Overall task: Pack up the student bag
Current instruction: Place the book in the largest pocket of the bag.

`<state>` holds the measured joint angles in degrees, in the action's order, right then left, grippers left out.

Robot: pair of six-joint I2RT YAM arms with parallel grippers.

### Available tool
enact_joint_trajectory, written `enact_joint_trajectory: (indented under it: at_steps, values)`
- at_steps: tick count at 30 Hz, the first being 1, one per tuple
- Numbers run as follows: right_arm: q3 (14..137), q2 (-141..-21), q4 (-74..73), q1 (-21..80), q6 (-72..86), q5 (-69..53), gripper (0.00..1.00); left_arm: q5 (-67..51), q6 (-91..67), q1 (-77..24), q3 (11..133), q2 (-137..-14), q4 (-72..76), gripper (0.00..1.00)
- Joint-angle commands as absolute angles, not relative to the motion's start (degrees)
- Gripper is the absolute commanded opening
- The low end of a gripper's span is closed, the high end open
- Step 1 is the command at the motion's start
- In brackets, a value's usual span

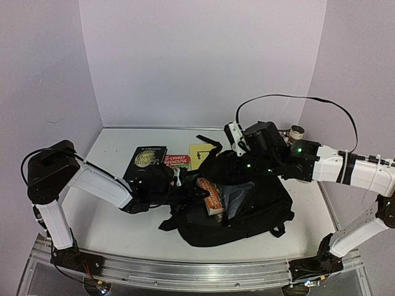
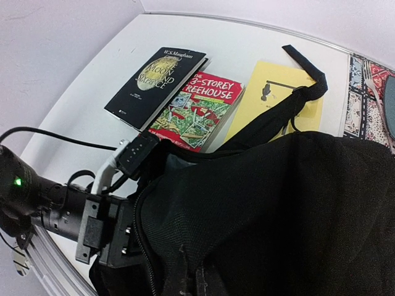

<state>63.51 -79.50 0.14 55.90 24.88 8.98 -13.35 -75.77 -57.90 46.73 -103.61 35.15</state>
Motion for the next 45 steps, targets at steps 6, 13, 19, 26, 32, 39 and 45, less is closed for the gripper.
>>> enact_joint_trajectory:
  at_steps: [6,13,19,26,32,39,45]
  values:
    - [66.8,-79.2,6.9,56.1,24.8,8.9,0.00,-8.1,-75.6,-59.7,52.3,-109.8,38.8,0.03]
    - [66.5,-79.0,6.9,56.1,24.5,8.9,0.00,-4.2,-68.4,-60.1,57.7,-110.1,25.9,0.25]
    - [66.4,-78.8,6.9,56.1,24.4,9.2,0.00,-4.2,-70.0,-61.6,59.4,-109.5,22.9,0.24]
    - [66.1,-78.7,6.9,56.1,24.8,8.9,0.00,1.5,-77.2,-64.4,59.8,-110.5,22.9,0.19]
    - [65.3,-77.8,6.9,56.1,24.9,9.3,0.00,0.7,-76.6,-64.8,61.2,-111.3,22.8,0.33]
    - [63.8,-75.5,6.9,56.1,24.5,11.2,0.00,3.4,-73.8,-65.0,61.0,-108.6,17.3,0.62]
    - [63.5,-75.0,6.9,56.1,24.2,11.4,0.00,8.3,-70.6,-66.4,65.9,-107.1,3.0,0.71]
